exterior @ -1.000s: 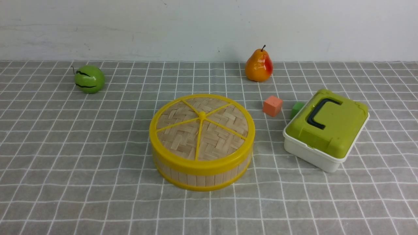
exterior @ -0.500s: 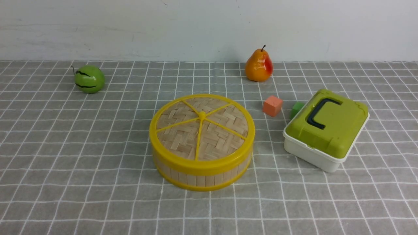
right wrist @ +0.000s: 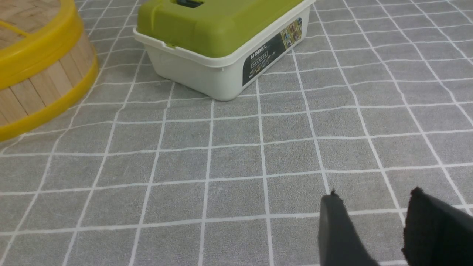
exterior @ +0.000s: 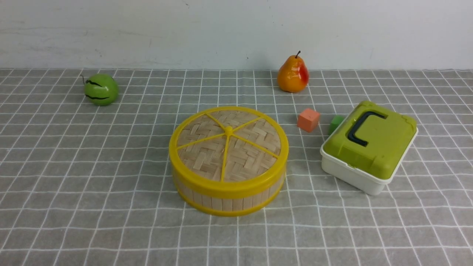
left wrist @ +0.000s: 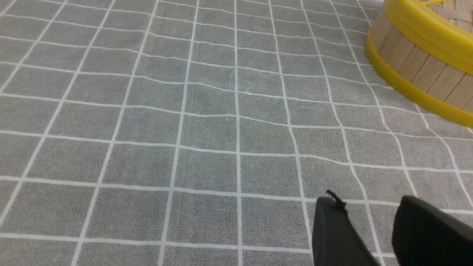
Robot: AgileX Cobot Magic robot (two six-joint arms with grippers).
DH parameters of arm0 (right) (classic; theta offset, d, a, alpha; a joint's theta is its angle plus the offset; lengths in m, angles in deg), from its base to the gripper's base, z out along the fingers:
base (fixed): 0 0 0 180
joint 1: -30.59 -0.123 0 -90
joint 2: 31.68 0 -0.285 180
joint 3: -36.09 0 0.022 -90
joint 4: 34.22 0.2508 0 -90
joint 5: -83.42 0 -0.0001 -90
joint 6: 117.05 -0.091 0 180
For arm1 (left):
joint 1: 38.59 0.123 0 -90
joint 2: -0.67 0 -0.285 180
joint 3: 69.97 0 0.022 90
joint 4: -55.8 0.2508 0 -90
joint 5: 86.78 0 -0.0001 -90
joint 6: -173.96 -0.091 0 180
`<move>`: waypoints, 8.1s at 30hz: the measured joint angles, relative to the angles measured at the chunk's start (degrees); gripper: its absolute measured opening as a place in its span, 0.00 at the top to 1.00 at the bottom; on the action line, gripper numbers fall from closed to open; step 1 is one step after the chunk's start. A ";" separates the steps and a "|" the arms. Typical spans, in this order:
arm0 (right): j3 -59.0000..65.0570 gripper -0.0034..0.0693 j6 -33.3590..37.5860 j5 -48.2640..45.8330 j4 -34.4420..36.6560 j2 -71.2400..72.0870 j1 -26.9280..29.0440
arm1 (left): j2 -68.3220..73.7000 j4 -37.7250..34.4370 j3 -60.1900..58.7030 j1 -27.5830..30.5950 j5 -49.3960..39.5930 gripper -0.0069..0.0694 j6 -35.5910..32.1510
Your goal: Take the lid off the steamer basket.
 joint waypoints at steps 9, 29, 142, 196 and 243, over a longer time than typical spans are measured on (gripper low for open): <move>0.00 0.62 0.00 0.00 0.00 0.00 0.00 | 0.00 -0.25 -0.02 0.00 14.84 0.60 0.00; 0.00 0.62 0.00 0.00 0.00 0.00 0.00 | -0.02 -0.13 0.18 0.00 61.21 0.60 -6.41; 0.00 0.62 0.00 0.00 0.00 0.00 0.00 | 131.51 3.77 131.57 -25.18 -48.37 0.77 -4.73; 0.00 0.62 0.00 0.00 0.00 0.00 0.00 | 121.04 10.07 98.64 -1.69 -28.80 0.72 9.95; 0.00 0.62 0.00 0.00 0.00 0.00 0.00 | 9.11 2.80 24.41 -1.75 -11.06 0.93 8.64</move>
